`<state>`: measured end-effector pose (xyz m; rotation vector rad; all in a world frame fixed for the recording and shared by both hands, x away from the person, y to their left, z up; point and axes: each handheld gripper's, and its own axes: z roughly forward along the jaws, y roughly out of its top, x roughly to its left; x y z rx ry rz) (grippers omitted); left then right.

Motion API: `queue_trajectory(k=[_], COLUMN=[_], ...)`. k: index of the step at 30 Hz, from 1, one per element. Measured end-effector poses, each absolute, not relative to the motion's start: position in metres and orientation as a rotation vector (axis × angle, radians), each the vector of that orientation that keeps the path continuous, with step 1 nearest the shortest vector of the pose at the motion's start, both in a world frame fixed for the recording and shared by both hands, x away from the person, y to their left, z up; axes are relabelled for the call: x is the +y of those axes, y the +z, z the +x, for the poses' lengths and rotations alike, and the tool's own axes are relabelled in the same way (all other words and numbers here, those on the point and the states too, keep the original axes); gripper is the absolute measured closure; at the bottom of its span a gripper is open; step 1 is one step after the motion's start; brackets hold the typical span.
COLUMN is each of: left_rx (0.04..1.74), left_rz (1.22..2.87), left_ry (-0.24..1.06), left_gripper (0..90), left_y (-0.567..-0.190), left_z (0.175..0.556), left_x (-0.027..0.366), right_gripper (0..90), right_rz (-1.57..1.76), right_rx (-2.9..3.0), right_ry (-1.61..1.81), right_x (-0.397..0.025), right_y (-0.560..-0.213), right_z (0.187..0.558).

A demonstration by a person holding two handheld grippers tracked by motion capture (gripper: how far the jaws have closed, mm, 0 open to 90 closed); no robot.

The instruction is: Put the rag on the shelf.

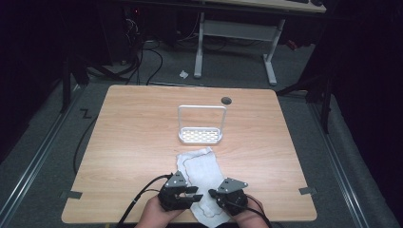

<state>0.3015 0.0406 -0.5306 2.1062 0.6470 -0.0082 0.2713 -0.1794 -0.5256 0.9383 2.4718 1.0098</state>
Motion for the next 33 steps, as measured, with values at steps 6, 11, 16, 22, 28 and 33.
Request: queue_trajectory(k=[6,11,16,22,28,33], left_rx=[0.630,0.713,0.779,0.786,0.745,0.679], left_rz=[2.172,2.153,2.124,2.106,2.105,2.132], left_ry=[0.065,0.120,0.122,0.113,0.088,0.032], left_gripper=[70.8,71.7,71.6,70.9,70.7,69.2], left_y=[-0.536,-0.536,-0.536,-0.537,-0.539,-0.538], left_z=[0.303,0.318,0.328,0.327,0.320,0.312], left_x=[0.036,0.050,0.066,0.070,0.068,0.061], right_gripper=[86.3,84.3,83.9,83.3,84.2,84.5], right_rz=[1.037,1.122,1.094,1.094,1.071,1.049], right_rx=[2.317,2.285,2.339,2.361,2.398,2.406], right_ry=[1.121,1.101,1.050,1.078,1.043,1.021], right_x=[-0.210,-0.228,-0.216,-0.196,-0.189,-0.198], right_y=[-0.507,-0.514,-0.524,-0.529,-0.533,-0.533], right_z=[0.275,0.288,0.313,0.337,0.332,0.306])
